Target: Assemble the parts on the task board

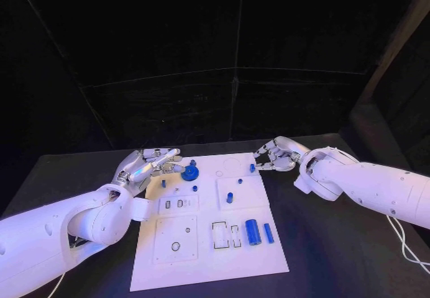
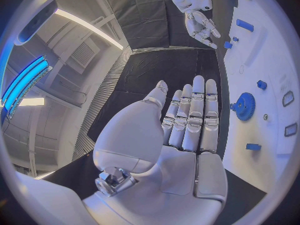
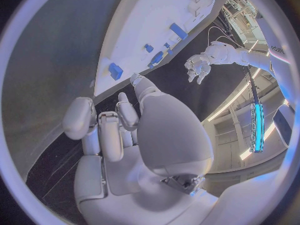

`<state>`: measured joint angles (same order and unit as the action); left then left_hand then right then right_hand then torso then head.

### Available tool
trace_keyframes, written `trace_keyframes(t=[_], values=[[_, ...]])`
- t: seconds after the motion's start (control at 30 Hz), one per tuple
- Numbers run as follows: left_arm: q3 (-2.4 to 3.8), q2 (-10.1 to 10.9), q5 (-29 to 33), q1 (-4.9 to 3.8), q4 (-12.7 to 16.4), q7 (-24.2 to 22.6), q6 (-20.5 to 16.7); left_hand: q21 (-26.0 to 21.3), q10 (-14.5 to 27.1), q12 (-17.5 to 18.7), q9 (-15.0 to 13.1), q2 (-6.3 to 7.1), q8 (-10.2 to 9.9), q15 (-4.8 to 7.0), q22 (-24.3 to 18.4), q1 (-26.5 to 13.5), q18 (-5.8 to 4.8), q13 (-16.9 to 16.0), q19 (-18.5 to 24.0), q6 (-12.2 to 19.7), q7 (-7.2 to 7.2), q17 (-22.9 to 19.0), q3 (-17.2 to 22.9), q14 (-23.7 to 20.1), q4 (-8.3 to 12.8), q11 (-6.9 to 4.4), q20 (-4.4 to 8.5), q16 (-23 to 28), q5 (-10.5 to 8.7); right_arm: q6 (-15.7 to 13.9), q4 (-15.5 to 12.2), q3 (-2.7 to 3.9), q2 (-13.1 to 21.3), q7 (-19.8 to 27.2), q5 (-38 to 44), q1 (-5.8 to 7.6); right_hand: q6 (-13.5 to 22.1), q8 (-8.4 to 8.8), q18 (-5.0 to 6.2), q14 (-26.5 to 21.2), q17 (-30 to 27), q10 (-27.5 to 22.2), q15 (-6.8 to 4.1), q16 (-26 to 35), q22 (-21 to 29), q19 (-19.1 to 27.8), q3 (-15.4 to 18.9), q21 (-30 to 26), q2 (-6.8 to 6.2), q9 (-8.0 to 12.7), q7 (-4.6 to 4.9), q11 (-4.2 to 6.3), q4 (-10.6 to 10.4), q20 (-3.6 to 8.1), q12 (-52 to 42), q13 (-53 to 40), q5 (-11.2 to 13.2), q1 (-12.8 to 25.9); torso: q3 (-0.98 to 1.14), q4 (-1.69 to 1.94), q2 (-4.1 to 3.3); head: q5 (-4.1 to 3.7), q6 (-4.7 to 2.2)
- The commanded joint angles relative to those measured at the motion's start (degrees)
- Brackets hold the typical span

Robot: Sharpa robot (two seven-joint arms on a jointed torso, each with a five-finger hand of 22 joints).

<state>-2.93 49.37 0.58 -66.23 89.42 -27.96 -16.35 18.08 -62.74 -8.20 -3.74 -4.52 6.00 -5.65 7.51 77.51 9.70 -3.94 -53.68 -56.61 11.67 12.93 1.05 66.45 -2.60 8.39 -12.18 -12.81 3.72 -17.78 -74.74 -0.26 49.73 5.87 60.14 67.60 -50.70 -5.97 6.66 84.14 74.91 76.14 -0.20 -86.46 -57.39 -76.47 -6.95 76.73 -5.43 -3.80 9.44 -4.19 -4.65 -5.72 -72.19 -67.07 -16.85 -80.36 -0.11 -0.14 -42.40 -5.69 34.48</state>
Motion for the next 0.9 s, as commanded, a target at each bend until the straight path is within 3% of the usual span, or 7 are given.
trace_keyframes(t=[0.03, 0.23, 0.4, 0.6, 0.9], values=[[0.01, -0.1, 0.0, -0.04, -0.1, -0.9, 1.1, -0.1, -0.2, 0.2, 0.0, -0.59, -0.3, 0.04, -0.1, 0.1, 0.81, 0.1, -0.5, -0.1, 0.09, 0.1, 0.2, 0.4, 0.0, 0.01, -0.04, 0.3, 0.17, 1.4, 1.0, 0.01, -0.6, 0.7, 0.8, -0.77, 0.7, 0.47, -0.63, 3.9, 5.7, -0.6, -0.12, 0.4, 0.2, 0.5, 0.4, -0.4, -0.34, 0.1, 0.01, -0.02, 0.1, 0.10, 0.5, 0.3, 0.4, 0.3, -0.02, 0.17, -0.09, -0.11, 0.18], [-0.01, -0.1, 0.0, 0.03, -0.4, -0.8, 1.1, -0.1, -0.3, 0.2, 0.0, -0.59, -0.3, 0.05, -0.1, 0.1, 0.81, 0.1, -0.5, -0.2, 0.07, 0.1, 0.3, 0.4, 0.0, -0.01, -0.03, 0.4, 0.17, 0.7, 2.2, 0.02, -1.2, 0.3, 1.0, -1.51, 1.5, 0.89, -0.62, 3.9, 5.8, -0.9, -0.01, 0.3, 0.2, 0.5, 0.8, -0.4, -0.10, 0.1, 0.18, -0.16, 0.3, 0.01, 0.8, 0.7, 0.4, 0.3, 0.17, 0.14, -0.21, 0.16, 0.41], [-0.02, -0.1, 0.0, 0.05, -0.6, -0.8, 1.0, -0.1, -0.3, 0.2, 0.0, -0.59, -0.3, 0.05, -0.1, 0.1, 0.81, 0.1, -0.5, -0.2, 0.07, 0.1, 0.3, 0.4, 0.0, -0.01, -0.03, 0.4, 0.17, 0.7, 3.0, 0.03, -1.7, -0.1, 1.1, -1.68, 1.6, 0.95, -0.64, 3.9, 6.0, -0.8, 0.01, 0.3, 0.1, 0.4, 0.8, -0.4, -0.04, 0.1, 0.22, -0.18, 0.3, 0.00, 0.8, 0.6, 0.4, 0.4, 0.08, 0.10, -0.17, 0.10, 0.56], [-0.03, -0.2, 0.0, 0.06, -0.7, -0.8, 1.1, -0.1, -0.3, 0.2, 0.0, -0.59, -0.3, 0.05, -0.1, 0.1, 0.81, 0.1, -0.5, -0.2, 0.07, 0.1, 0.3, 0.4, 0.0, -0.01, -0.03, 0.4, 0.17, 0.8, 3.8, 0.03, -2.5, -0.7, 1.4, -1.73, 1.6, 0.92, -0.65, 4.0, 6.0, -0.7, 0.04, 0.3, 0.0, 0.4, 0.8, -0.3, 0.31, 0.0, 0.22, -0.21, 0.4, -0.04, 0.6, 0.4, 0.5, 0.3, 0.17, 0.03, -0.19, 0.30, 0.65], [-0.04, -0.2, 0.0, 0.06, -0.8, -0.7, 1.1, -0.2, -0.3, 0.3, 0.0, -0.60, -0.3, 0.05, -0.1, 0.1, 0.81, 0.1, -0.5, -0.2, 0.07, 0.1, 0.3, 0.4, 0.1, -0.01, -0.03, 0.4, 0.17, 0.6, 5.4, 0.05, -4.1, -1.2, 1.6, -1.74, 0.8, 0.47, -0.68, 4.0, 6.2, -0.4, 0.01, 0.2, -0.2, 0.2, 0.7, -0.2, 1.26, -0.2, 0.12, -0.12, 0.9, -0.05, 0.3, 0.1, 0.8, -0.1, 0.11, 0.17, -0.14, 0.41, 0.86]])
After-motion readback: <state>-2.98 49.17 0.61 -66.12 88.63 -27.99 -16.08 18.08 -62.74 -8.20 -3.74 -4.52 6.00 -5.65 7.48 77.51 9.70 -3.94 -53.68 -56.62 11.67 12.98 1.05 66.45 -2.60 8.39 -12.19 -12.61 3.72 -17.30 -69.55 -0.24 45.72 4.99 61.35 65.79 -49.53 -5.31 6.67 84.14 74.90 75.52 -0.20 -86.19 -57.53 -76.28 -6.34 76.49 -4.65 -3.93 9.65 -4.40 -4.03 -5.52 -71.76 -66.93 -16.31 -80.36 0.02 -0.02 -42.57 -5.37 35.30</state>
